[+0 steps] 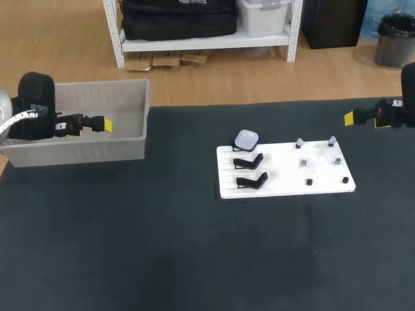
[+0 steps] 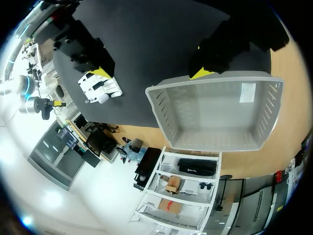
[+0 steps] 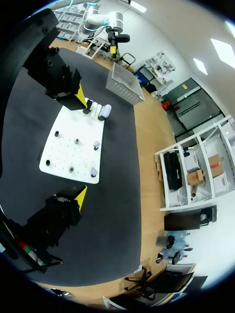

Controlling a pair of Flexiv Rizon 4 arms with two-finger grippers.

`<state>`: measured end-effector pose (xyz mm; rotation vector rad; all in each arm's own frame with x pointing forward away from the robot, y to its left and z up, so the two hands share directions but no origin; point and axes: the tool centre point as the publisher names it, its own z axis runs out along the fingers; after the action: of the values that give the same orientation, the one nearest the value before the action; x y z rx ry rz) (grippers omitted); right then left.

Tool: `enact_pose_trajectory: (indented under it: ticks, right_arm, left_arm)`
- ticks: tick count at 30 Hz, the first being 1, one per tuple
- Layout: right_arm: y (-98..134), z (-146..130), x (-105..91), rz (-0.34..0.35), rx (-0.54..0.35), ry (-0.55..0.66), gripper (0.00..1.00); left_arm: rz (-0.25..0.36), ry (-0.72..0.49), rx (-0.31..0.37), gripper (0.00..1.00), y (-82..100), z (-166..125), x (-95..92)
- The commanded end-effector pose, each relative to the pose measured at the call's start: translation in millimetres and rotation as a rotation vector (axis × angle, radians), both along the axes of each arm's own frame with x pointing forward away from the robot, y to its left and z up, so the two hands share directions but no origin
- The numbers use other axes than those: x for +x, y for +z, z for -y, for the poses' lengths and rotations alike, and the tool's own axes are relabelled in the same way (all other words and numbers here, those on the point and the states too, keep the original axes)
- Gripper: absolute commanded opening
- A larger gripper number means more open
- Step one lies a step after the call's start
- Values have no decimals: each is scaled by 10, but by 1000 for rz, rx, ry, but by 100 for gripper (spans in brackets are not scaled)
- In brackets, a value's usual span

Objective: Pick up each earbud case from the left stands, insert the matching earbuds, close the lid, and place the case in the box.

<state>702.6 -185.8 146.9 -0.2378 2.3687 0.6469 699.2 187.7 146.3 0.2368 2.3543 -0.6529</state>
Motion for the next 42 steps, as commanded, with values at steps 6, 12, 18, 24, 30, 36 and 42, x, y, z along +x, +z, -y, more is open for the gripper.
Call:
enact_pose_trajectory:
  ticks: [6,12,18,24,30,36,42]
  right_arm:
    - [15,-3,-10,-1,-3,-3,100]
    - [15,-3,-10,-1,-3,-3,100]
    - [15,-3,-10,-1,-3,-3,100]
    - [15,-3,-10,-1,-3,-3,100]
    - [15,-3,-10,-1,-3,-3,100]
    - [15,-3,-10,-1,-3,-3,100]
    - [15,-3,-10,-1,-3,-3,100]
  left_arm:
    - [-10,5,10,100,23,18,3]
    - [-10,5,10,100,23,18,3]
    - [336,-334,45,100,90,135,28]
    - [616,-622,-28,100,132,243,40]
    - [588,-652,-40,100,160,357,107]
    - [588,-652,-40,100,160,357,107]
    - [588,-652,-40,100,160,357,107]
